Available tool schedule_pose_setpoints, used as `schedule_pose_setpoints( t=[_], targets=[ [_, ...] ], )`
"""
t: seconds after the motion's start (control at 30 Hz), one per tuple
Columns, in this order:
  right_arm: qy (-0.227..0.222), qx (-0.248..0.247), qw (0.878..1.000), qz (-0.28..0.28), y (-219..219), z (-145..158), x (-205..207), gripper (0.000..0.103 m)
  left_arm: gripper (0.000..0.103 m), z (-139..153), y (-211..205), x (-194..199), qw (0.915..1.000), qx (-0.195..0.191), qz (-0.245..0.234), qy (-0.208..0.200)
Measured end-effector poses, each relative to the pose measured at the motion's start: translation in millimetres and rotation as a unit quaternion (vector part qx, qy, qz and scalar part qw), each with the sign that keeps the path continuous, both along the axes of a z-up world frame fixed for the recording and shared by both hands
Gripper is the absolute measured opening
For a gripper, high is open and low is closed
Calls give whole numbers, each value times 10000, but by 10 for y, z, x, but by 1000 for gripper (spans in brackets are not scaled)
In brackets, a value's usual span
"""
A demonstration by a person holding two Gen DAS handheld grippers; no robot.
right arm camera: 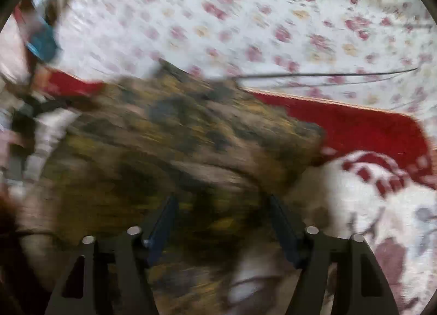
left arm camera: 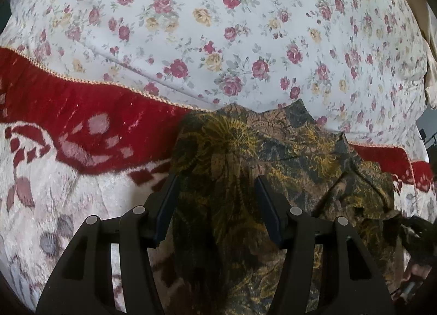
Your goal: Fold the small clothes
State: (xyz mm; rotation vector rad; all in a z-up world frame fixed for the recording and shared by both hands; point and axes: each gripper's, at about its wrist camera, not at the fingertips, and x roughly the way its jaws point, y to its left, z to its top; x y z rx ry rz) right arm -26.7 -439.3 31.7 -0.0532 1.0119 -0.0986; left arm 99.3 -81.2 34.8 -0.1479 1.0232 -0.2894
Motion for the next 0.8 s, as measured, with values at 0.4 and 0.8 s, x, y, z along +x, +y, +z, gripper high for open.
schedule_pose_setpoints(
  t=[0.4, 0.8],
  targets=[
    [-85, 481, 9969, -610, -121, 254, -608, 21, 57, 121, 167, -186, 9999, 103, -25, -131],
    [-452, 636, 9582, 2754, 2308, 250, 683, 47, 57, 160, 625, -125, 9984, -146, 548, 13]
  ],
)
